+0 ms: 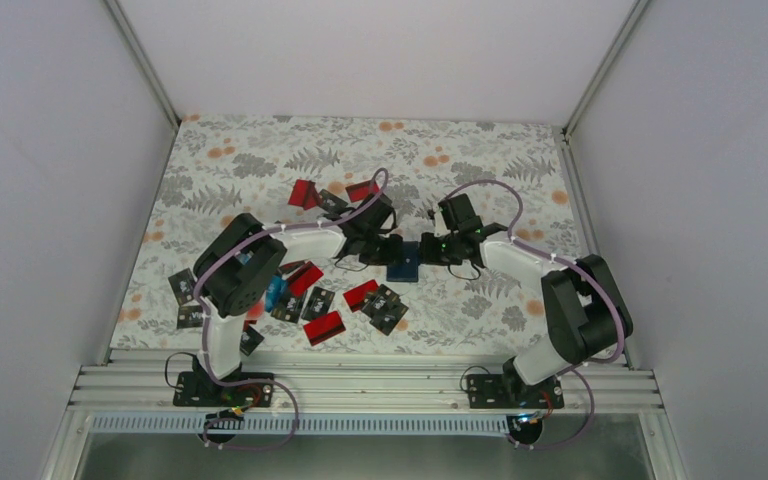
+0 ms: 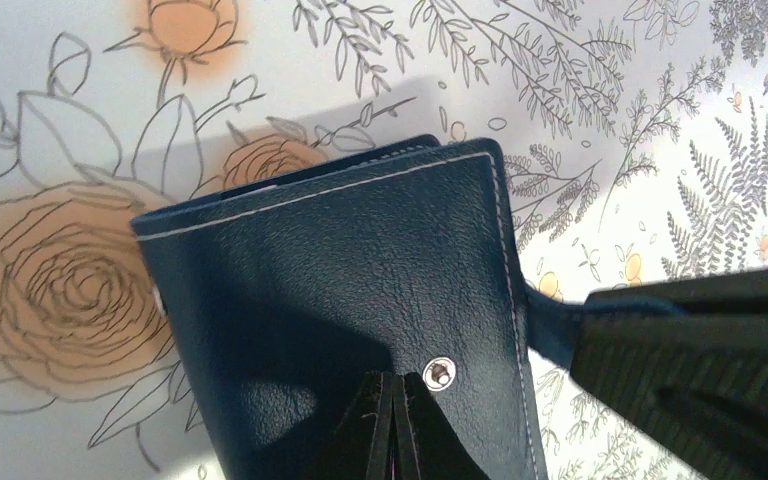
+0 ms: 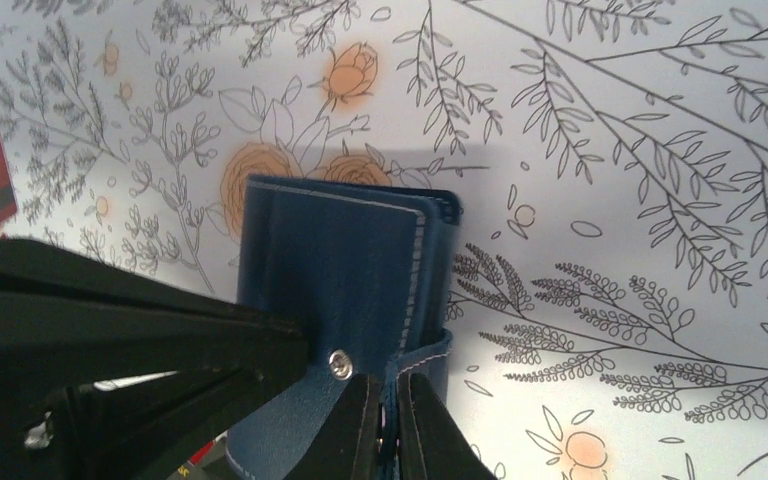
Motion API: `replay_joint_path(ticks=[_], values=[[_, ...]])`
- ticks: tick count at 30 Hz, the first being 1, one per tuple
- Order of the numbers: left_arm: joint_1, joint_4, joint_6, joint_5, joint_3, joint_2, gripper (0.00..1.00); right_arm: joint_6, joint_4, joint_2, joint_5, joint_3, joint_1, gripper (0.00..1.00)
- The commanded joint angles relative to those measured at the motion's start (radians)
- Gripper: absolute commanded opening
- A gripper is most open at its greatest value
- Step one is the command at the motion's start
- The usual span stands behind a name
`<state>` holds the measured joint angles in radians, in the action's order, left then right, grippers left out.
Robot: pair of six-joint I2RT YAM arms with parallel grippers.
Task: Put the credit cards into the card holder
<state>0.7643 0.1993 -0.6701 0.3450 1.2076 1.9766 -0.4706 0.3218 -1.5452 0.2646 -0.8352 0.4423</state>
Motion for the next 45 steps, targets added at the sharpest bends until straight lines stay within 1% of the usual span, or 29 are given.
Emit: replay_joint_path(ticks=[1, 7, 9, 11, 12, 15, 17, 21, 25, 30, 33, 36, 41, 45], values=[[0.023, 0.128, 0.042, -0.113, 0.045, 0.073, 0.05, 0.061, 0.007, -0.009, 0.086, -0.035, -0.001, 0.04], [0.03, 0.129, 0.034, -0.117, 0.053, 0.09, 0.05, 0.068, -0.007, -0.096, 0.148, -0.062, 0.033, 0.05], [0.031, 0.123, 0.032, -0.111, 0.046, 0.088, 0.05, 0.06, -0.017, -0.109, 0.157, -0.067, 0.037, 0.09], [0.031, 0.117, 0.032, -0.105, 0.039, 0.086, 0.05, 0.056, -0.022, -0.11, 0.164, -0.074, 0.037, 0.16], [0.03, 0.113, 0.032, -0.1, 0.036, 0.085, 0.05, 0.054, -0.025, -0.137, 0.167, -0.075, 0.038, 0.18], [0.03, 0.103, 0.032, -0.09, 0.027, 0.088, 0.05, 0.05, -0.035, -0.145, 0.189, -0.077, 0.037, 0.26], [0.03, 0.101, 0.033, -0.089, 0.024, 0.089, 0.05, 0.048, -0.039, -0.146, 0.211, -0.078, 0.038, 0.29], [0.03, 0.1, 0.035, -0.089, 0.02, 0.086, 0.05, 0.034, -0.046, -0.141, 0.213, -0.073, 0.035, 0.29], [0.03, 0.073, 0.028, -0.078, 0.001, 0.066, 0.04, 0.01, -0.063, -0.134, 0.206, -0.062, 0.019, 0.27], [0.029, 0.057, 0.023, -0.079, -0.019, 0.049, 0.04, -0.006, -0.07, -0.125, 0.196, -0.052, 0.006, 0.12], [0.029, 0.051, 0.02, -0.071, -0.021, 0.057, 0.04, -0.006, -0.065, -0.132, 0.193, -0.053, 0.004, 0.06], [0.029, 0.044, 0.018, -0.066, -0.023, 0.057, 0.04, -0.009, -0.059, -0.136, 0.179, -0.047, 0.004, 0.04], [0.029, 0.048, 0.02, -0.066, -0.024, 0.058, 0.04, -0.012, -0.041, -0.125, 0.122, -0.044, 0.004, 0.04], [0.029, 0.046, 0.018, -0.065, -0.027, 0.058, 0.04, -0.017, -0.048, -0.134, 0.12, -0.041, 0.003, 0.04]])
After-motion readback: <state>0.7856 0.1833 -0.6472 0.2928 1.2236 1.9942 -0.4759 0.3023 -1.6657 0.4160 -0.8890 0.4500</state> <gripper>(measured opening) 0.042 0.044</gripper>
